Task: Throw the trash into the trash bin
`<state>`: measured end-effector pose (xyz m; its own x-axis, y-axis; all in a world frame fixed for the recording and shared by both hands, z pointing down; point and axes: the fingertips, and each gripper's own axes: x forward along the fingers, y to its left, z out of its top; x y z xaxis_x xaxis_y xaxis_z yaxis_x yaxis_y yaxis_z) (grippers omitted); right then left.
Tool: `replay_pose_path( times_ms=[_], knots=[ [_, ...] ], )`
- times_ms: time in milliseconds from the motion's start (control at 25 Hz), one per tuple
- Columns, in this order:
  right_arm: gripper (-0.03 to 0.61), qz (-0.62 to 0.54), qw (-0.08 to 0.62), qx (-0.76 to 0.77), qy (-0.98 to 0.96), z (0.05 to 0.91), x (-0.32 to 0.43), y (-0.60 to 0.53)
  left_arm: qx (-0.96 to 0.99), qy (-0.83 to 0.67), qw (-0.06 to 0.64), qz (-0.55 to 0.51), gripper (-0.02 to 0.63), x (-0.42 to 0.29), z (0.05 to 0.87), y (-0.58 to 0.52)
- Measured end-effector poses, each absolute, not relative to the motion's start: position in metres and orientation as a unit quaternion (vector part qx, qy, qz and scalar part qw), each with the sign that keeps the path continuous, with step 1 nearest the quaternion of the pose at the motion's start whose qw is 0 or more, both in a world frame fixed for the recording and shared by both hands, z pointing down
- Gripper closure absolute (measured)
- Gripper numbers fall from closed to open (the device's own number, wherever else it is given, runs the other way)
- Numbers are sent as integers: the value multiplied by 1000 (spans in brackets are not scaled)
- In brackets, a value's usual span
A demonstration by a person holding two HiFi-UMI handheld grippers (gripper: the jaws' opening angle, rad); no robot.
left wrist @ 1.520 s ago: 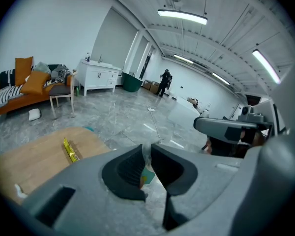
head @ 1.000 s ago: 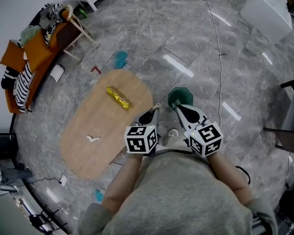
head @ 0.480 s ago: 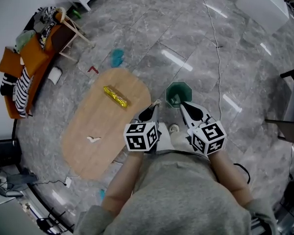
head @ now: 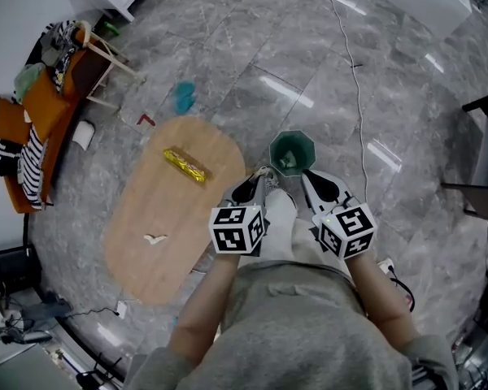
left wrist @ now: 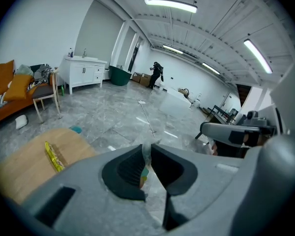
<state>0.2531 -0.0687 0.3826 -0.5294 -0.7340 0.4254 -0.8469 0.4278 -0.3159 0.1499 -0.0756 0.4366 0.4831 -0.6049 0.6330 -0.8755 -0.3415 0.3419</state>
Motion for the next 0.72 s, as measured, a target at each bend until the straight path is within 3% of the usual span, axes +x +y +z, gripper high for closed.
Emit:
replay_pose_path(
  times_ms=[720],
  knots=[
    [569, 273, 135, 506, -807, 437, 273, -96, 801, -426, 357, 223, 566, 177, 493, -111]
  ],
)
